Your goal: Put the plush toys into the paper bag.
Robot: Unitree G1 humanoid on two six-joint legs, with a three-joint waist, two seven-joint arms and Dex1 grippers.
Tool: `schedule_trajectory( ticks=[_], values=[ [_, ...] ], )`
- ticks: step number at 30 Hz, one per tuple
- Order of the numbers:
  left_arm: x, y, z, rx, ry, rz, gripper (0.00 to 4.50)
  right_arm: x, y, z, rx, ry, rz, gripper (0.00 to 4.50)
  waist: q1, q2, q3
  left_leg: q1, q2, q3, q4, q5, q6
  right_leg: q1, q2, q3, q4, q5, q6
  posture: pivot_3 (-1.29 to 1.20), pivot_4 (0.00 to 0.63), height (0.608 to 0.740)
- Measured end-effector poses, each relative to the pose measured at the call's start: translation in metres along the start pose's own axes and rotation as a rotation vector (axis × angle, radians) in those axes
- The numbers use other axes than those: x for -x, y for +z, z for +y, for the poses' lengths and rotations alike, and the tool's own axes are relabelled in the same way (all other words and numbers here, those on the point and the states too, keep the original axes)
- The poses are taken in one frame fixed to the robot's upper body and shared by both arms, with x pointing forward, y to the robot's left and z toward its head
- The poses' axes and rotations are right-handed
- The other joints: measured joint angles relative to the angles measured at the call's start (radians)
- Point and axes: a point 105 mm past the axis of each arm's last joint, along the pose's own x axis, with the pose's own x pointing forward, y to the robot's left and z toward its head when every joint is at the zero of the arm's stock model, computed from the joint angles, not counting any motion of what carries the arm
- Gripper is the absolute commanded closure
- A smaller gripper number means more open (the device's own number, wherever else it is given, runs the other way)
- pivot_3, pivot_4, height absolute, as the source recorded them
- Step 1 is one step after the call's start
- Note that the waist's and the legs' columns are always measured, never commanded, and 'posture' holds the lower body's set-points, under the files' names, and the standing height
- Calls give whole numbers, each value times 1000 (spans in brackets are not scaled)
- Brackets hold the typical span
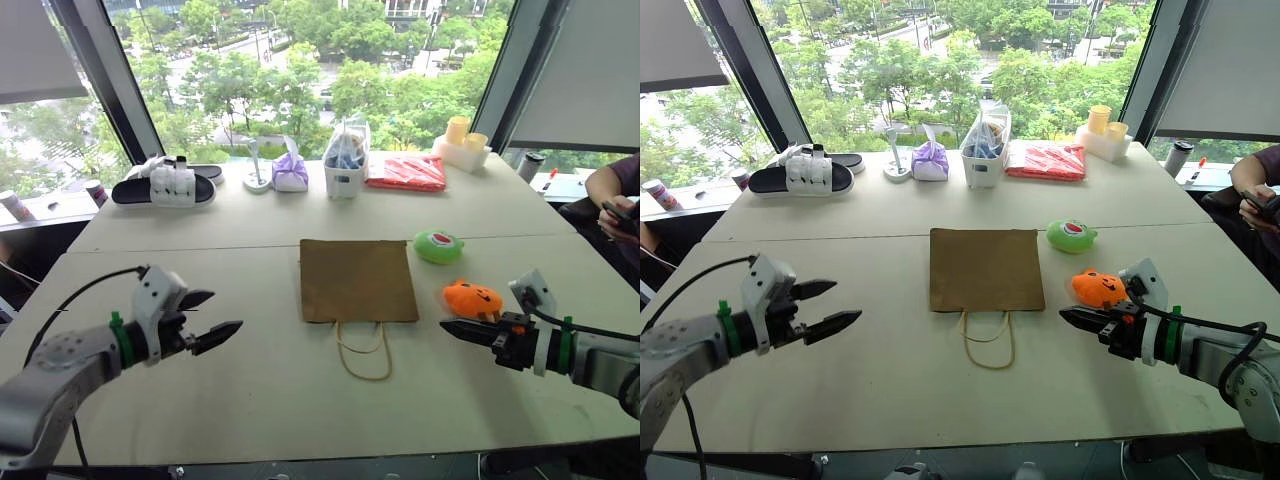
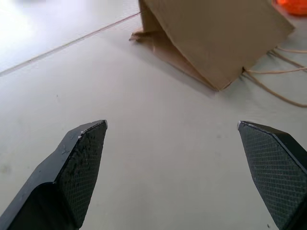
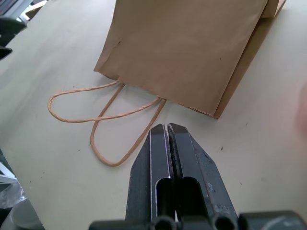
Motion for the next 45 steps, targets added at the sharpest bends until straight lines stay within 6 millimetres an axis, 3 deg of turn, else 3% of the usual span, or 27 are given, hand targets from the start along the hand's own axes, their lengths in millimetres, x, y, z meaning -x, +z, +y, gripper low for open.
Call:
schedule_trajectory(
  ticks=[2, 7, 10, 17, 20, 26, 28, 32, 36, 39, 45],
  values=[
    [-28, 16, -14, -216, -183, -2, 34, 2, -4, 1, -9, -21, -8, 4500, 14, 1, -1, 1, -2, 2, 0, 0, 0, 2, 0, 0, -2, 0, 0, 0, 150, 740],
    [-77, -6, -44, -316, -443, -4, 34, 4, -19, 4, -58, -56, -17, 4500, 10, 0, 0, 0, -1, 4, 0, -1, 1, -2, 0, 1, -1, 0, 0, 0, 150, 740],
    [-102, -3, -60, -380, -568, -51, 34, 12, -17, 6, -47, -95, -37, 4500, 14, 0, 0, 0, -1, 4, 0, -1, 1, -2, 0, 1, -1, 0, 0, 0, 150, 740],
    [-128, 2, -78, -417, -679, -131, 34, 21, -19, 11, -57, -144, -66, 4500, 9, 0, 0, 0, -1, 5, 1, -1, 2, -1, 0, 1, 0, 0, 1, 0, 150, 740],
    [-133, -1, -80, -408, -695, -134, 845, 23, -21, 12, -62, -158, -68, 4500, 9, 0, 0, 0, -1, 4, 2, -1, 2, -1, 0, 0, 1, 1, 1, 0, 150, 740],
    [-153, 4, -92, -395, -698, -199, 3870, 24, -23, 15, -64, -178, -72, 4500, 15, 0, 0, 0, -2, 3, 9, -2, 4, 4, 0, -1, 0, 1, 1, 0, 150, 740],
    [-159, 6, -94, -385, -685, -209, 4441, 24, -23, 16, -68, -181, -71, 4500, 15, 0, 0, 0, -2, 3, 10, -2, 4, 4, 0, -1, 0, 1, 2, 0, 150, 740],
    [-166, 12, -89, -281, -634, -224, 4441, 23, -23, 22, -67, -179, -79, 4500, 13, 0, 0, 0, -2, 0, 10, -2, 4, 4, 0, -1, 1, 1, 2, 0, 150, 740],
    [-170, 44, -62, -24, -504, -288, 4441, 13, -20, 37, -53, -146, -109, 4500, 13, 0, 0, 0, -1, -2, 11, -2, 4, 5, 1, -1, 1, 1, 3, 0, 150, 740],
    [-164, 73, -47, 64, -438, -337, 4441, 0, -17, 49, -47, -116, -133, 4500, 7, 0, 0, 1, -2, -2, 11, -2, 4, 5, 1, -1, 2, 1, 3, 0, 150, 740],
    [-165, 96, -52, 279, -399, -362, 4441, -50, 4, 69, -1, -89, -249, 4500, -11, 0, 0, 1, -2, -4, 11, -1, 3, 5, 1, -1, 3, 1, 3, 0, 150, 740]
  ],
)
